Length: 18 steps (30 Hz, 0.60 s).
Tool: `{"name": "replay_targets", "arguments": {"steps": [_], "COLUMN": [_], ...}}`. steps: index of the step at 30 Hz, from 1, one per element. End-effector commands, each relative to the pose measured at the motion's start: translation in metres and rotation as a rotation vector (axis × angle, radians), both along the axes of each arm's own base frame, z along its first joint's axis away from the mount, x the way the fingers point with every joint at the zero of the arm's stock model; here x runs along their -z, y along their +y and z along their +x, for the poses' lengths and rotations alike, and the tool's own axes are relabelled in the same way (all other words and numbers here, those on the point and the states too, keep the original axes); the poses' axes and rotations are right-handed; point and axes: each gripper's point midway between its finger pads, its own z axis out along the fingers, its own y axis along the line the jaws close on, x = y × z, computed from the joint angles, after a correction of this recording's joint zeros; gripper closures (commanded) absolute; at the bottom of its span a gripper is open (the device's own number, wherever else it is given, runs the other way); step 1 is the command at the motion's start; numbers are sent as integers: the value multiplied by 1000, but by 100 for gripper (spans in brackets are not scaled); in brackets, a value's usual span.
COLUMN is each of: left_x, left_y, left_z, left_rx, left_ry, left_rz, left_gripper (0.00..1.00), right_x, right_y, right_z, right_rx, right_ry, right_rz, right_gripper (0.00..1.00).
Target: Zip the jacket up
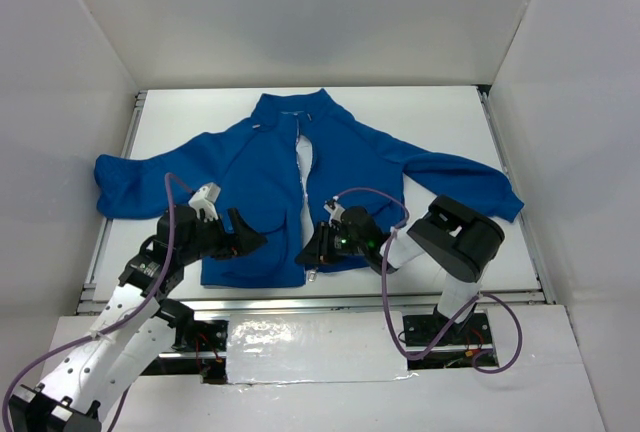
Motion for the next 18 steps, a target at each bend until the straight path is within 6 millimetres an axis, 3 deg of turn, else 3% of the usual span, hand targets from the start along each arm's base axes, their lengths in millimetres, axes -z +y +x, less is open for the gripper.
{"name": "replay_targets", "arguments": {"steps": [1, 5, 8, 9, 14, 18], "left_x": [-21, -21, -21, -21, -21, -12], "left_y": [-4, -6, -8, -8, -21, -39], "left_z": [4, 3, 2, 2, -6, -15], "left_rx": [30, 42, 54, 57, 125, 175], "left_ry": [-68, -67, -70, -71, -69, -33], "left_rz": [-9, -14, -21, -23, -77, -126], "left_gripper": [8, 8, 9, 9, 15, 23], "right_x": [-20, -22, -21, -20, -37, -78], "right_y": [16, 18, 17, 17, 21, 32], "right_z": [0, 2, 1, 0, 5, 6], "right_rx": [-49, -49, -46, -46, -33, -53], "right_ry": [-57, -64, -55, -49, -54, -86], "right_rz": [58, 47, 44, 42, 77, 189], "right_gripper": [66, 75, 88, 99, 100, 100]}}
